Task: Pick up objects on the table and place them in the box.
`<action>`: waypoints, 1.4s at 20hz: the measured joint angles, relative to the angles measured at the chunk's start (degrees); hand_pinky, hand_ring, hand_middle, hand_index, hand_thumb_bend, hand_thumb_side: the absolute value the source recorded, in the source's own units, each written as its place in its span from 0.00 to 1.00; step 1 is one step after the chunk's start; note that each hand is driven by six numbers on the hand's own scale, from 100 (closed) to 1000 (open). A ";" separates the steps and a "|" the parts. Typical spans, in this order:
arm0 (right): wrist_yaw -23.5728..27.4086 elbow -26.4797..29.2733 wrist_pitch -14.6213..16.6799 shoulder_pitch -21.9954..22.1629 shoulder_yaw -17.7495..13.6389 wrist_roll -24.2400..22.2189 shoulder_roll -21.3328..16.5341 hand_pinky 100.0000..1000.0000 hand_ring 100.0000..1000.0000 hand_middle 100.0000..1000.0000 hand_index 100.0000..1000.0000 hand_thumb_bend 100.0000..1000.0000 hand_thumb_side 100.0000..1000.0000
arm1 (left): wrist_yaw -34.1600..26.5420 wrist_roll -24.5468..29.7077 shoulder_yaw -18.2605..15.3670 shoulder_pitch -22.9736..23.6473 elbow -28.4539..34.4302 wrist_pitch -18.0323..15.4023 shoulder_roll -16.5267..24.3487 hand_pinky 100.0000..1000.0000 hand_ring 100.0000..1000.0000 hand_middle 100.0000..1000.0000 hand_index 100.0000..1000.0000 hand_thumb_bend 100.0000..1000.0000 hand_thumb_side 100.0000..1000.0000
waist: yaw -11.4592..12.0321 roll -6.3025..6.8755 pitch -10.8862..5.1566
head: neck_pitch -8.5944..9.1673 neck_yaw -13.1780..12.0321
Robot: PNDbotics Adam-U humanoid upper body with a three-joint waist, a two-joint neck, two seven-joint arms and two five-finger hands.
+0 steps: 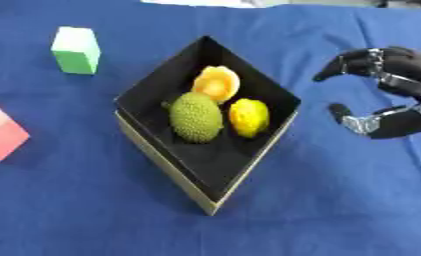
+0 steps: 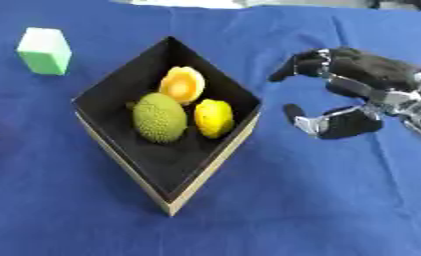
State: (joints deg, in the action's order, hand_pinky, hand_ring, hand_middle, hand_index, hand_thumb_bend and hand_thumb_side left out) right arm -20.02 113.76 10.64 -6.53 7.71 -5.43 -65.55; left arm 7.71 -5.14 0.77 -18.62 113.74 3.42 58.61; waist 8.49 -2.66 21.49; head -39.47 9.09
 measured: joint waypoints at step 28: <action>-4.39 0.00 -0.26 6.30 -3.14 9.11 4.95 0.81 0.75 0.69 0.81 0.00 0.37 | 13.97 38.01 16.43 -17.61 -15.28 -5.28 6.32 0.87 0.80 0.78 0.91 0.24 0.50 | -0.54 2.81 0.25 | -0.35 -5.83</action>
State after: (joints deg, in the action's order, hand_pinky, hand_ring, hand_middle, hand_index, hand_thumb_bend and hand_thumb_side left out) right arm -24.41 113.76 10.38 -0.23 4.57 3.68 -60.60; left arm 21.69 32.87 17.20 -36.22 98.46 -1.85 64.92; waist 7.95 0.14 21.74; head -39.82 3.27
